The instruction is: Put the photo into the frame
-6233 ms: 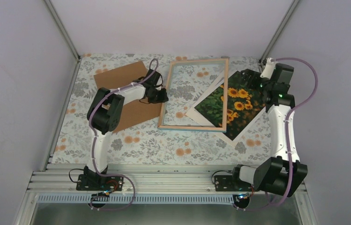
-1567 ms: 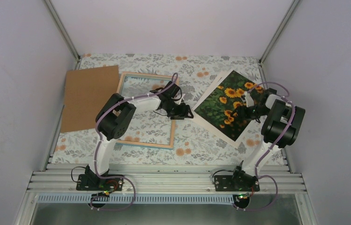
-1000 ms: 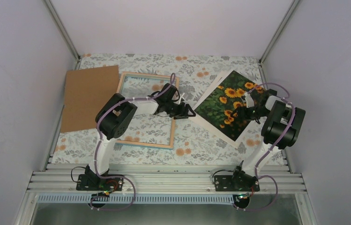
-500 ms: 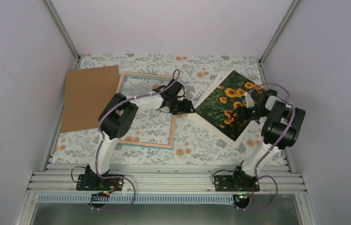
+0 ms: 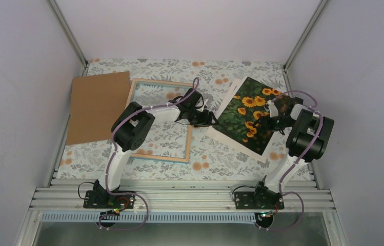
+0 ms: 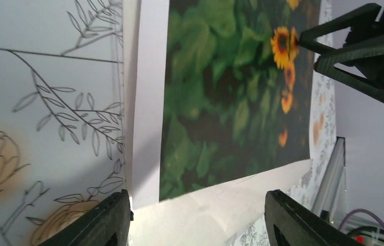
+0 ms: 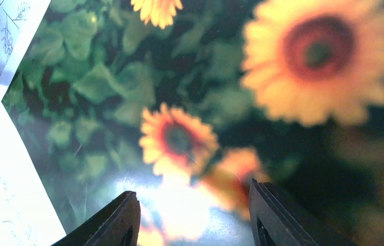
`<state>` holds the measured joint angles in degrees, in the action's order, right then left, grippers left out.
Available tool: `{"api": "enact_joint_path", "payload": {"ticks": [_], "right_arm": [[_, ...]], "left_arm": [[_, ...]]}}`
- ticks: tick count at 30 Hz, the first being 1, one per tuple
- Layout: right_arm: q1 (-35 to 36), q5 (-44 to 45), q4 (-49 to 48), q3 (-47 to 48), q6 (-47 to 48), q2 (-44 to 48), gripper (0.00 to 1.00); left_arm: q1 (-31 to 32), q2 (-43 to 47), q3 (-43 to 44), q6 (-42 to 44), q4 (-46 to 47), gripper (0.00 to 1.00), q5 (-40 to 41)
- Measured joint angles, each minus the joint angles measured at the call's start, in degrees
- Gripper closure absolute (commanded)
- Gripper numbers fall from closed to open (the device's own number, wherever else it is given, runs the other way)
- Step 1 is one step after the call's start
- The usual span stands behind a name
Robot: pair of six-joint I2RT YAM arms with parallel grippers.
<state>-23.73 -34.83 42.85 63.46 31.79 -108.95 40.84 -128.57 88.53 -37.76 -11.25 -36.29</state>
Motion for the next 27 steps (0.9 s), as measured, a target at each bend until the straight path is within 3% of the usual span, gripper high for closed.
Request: {"api": "enact_joint_path", "payload": {"ticks": [6, 11, 16, 21, 27], "right_arm": [[0.0, 0.0, -0.04, 0.0, -0.13, -0.02, 0.43], [0.04, -0.15, 0.74, 0.52, 0.28, 0.02, 0.41], [1.07, 1.09, 3.56, 2.21, 2.14, 0.74, 0.4], [4.9, 4.31, 9.6, 2.86, 3.69, 1.57, 0.4], [12.72, 4.87, 14.51, 0.33, 4.44, 3.13, 0.41]], "left_arm": [[-0.2, 0.28, -2.99, -2.56, 5.75, 0.34, -3.06], [0.26, 1.27, -2.8, -2.03, 2.51, 0.34, -0.83], [0.81, 7.8, -10.49, -1.73, -1.03, 0.33, 1.42], [0.94, 11.91, -16.13, -2.6, -1.88, 0.3, 1.51], [1.03, 12.59, -17.03, -4.81, -1.51, 0.28, 1.57]]}}
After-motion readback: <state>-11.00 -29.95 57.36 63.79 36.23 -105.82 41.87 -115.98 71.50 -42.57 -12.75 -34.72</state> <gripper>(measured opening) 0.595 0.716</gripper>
